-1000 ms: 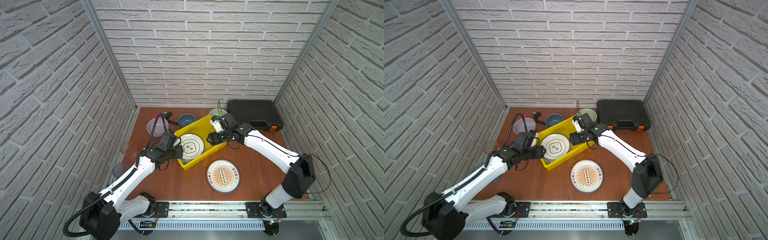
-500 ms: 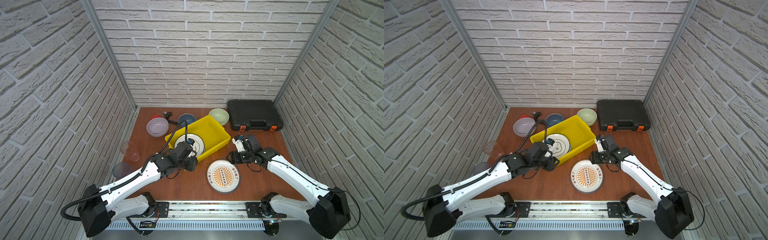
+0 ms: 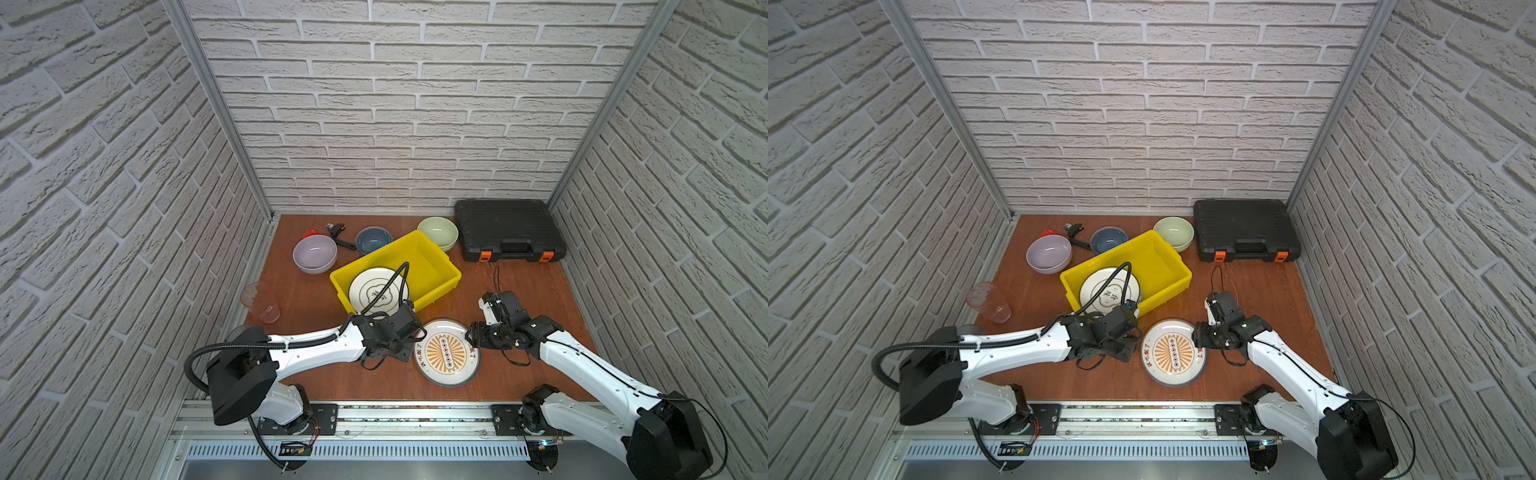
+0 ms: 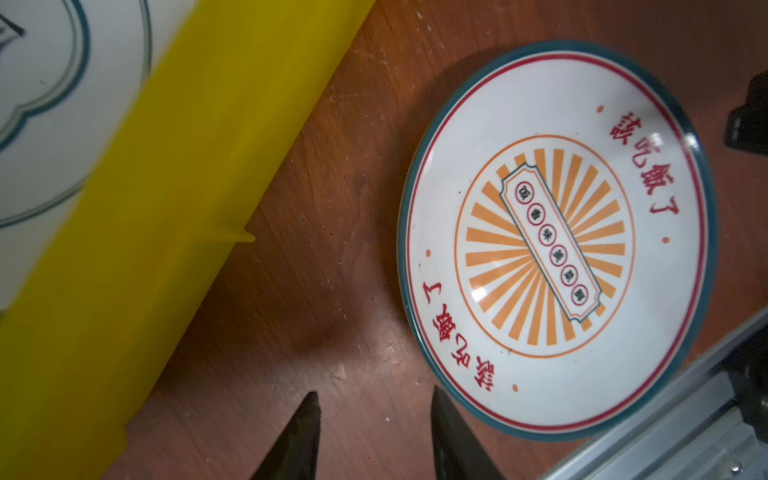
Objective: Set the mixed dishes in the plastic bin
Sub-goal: 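Close both grippers on opposite rims of the orange-sunburst plate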
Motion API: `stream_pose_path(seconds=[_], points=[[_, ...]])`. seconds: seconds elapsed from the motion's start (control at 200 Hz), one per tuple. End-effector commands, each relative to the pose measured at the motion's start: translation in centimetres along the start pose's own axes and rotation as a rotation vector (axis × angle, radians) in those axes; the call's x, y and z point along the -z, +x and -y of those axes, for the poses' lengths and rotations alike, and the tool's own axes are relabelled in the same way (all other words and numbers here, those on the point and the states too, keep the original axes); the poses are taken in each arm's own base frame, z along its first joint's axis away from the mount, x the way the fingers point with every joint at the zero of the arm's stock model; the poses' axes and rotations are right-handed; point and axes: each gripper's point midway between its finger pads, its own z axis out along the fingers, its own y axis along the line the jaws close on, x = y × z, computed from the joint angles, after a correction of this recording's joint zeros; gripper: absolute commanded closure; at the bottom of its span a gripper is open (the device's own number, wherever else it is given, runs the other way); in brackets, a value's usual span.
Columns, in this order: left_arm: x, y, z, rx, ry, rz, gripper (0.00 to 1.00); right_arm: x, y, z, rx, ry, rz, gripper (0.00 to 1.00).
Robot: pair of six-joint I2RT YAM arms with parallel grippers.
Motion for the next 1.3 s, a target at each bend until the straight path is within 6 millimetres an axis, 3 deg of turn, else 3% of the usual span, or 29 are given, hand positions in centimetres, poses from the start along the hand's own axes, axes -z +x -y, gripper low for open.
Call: stream_pose_path(seconds=[0.0, 0.16, 0.445, 0.65, 1.02, 1.29], points=[[-0.5, -1.9, 1.9, 0.052, 0.026, 0.06, 0.57, -0.2, -0.6, 0.6, -0.039, 0.023, 0.043, 0.43], [-1.9, -1.4, 2.3, 0.063, 0.011, 0.022, 0.62, -0.6, 0.1, 1.5, -0.049, 0.048, 0.041, 0.44], [-3.4, -0.4, 2.2, 0.084, 0.004, -0.015, 0.68, -2.3, 1.6, 1.2, -0.069, 0.001, -0.006, 0.53], [-4.1, 0.0, 2.0, 0.088, -0.011, -0.041, 0.74, -2.8, 2.1, -0.1, -0.091, -0.088, -0.029, 0.58], [-5.6, 0.8, 1.8, 0.103, -0.024, -0.083, 0.79, -3.5, 2.7, -0.7, -0.105, -0.123, -0.08, 0.62], [-6.1, 1.1, 1.5, 0.111, -0.033, -0.091, 0.81, -2.3, 2.0, -2.3, -0.101, -0.201, -0.055, 0.68]])
